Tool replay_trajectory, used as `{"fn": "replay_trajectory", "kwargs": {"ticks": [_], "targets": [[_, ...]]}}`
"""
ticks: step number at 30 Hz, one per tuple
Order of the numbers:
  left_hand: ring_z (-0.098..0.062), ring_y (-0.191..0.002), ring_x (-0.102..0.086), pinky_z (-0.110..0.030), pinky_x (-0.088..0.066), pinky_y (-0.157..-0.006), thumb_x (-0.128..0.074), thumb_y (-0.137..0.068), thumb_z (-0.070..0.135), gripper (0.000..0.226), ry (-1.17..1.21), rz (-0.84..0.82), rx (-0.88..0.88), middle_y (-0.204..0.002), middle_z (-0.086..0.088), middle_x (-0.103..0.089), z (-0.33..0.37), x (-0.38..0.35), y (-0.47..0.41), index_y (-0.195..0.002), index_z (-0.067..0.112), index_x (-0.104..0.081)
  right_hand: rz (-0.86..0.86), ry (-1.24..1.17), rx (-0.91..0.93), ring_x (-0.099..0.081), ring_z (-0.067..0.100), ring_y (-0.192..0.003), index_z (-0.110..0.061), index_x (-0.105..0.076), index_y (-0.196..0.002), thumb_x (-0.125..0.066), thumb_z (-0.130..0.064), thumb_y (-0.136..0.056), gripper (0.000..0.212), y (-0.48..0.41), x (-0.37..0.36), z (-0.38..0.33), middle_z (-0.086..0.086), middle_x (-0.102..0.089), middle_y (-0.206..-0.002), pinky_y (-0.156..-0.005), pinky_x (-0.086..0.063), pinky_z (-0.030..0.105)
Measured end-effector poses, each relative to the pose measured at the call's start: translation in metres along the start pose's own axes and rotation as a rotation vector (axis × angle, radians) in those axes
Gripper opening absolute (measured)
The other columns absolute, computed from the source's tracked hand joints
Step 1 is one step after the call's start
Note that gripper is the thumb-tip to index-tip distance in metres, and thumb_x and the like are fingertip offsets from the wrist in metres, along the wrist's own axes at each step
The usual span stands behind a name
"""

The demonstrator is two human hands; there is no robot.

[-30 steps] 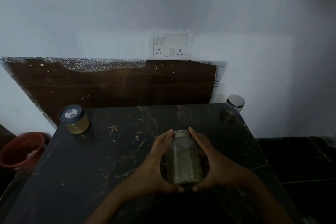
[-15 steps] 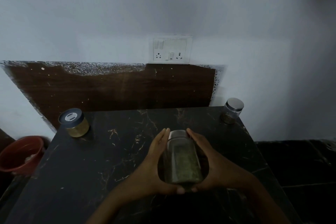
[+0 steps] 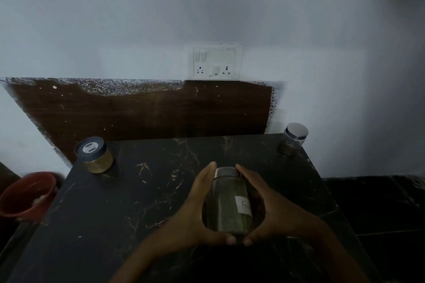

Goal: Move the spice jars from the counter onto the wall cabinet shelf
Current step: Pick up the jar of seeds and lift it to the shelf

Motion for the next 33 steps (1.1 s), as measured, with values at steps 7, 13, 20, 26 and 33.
{"fn": "replay_trajectory", "kwargs": {"ticks": [7, 13, 20, 26, 33], "targets": [[0.015, -0.124, -0.033, -0.008, -0.042, -0.089, -0.083, -0.055, 0.035, 0.113, 0.174, 0.042, -0.01, -0.143, 0.031, -0.017, 0.007, 0.003, 0.003, -0.139, 0.048, -0.009, -0.055, -0.068, -0.011, -0.024, 0.004, -0.134, -0.071, 0.0, -0.123, -0.086, -0.016, -0.057, 0.122, 0.008, 0.008, 0.001, -0.027, -0.016, -0.142, -0.111, -0.03, 0.032], [0.027, -0.12, -0.024, -0.007, -0.039, -0.093, -0.083, -0.054, 0.042, 0.124, 0.079, -0.034, 0.031, -0.134, 0.051, -0.002, 0.006, 0.006, -0.001, -0.136, 0.056, 0.01, 0.004, 0.018, 0.01, -0.028, 0.002, -0.131, -0.063, -0.002, -0.13, -0.086, -0.016, -0.059, 0.119, 0.004, 0.006, -0.001, -0.026, -0.016, -0.143, -0.103, -0.035, 0.021], [0.011, -0.128, -0.031, -0.014, -0.041, -0.097, -0.084, -0.054, 0.038, 0.118, 0.071, 0.03, -0.029, -0.137, 0.041, -0.019, 0.013, 0.017, -0.005, -0.138, 0.053, -0.003, 0.027, 0.03, 0.06, -0.018, 0.007, -0.138, -0.066, 0.006, -0.131, -0.087, -0.035, -0.051, 0.126, 0.004, 0.015, -0.006, -0.028, -0.003, -0.149, -0.111, -0.029, 0.033], [0.017, -0.128, -0.025, -0.011, -0.036, -0.1, -0.082, -0.052, 0.046, 0.12, 0.004, -0.028, -0.001, -0.134, 0.048, -0.012, 0.012, 0.02, -0.008, -0.132, 0.058, 0.006, 0.078, 0.073, 0.088, -0.024, 0.005, -0.135, -0.062, -0.002, -0.134, -0.087, -0.035, -0.049, 0.124, 0.001, 0.018, -0.009, -0.027, -0.012, -0.147, -0.11, -0.032, 0.035], [0.031, -0.119, -0.017, 0.004, -0.03, -0.088, -0.082, -0.051, 0.049, 0.119, -0.141, -0.008, -0.043, -0.127, 0.056, -0.005, 0.034, 0.039, -0.026, -0.136, 0.052, 0.001, 0.153, 0.138, 0.153, -0.023, -0.021, -0.12, -0.064, -0.003, -0.129, -0.089, -0.026, -0.052, 0.122, 0.004, 0.036, -0.031, -0.044, -0.011, -0.133, -0.088, -0.037, 0.005]]}}
Point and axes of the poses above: each hand's wrist, its own y-axis away from the middle knuckle, its own x-axis out of the back of the hand, z = x × y, the point moved 1 cm from there along -y, towards the middle knuckle
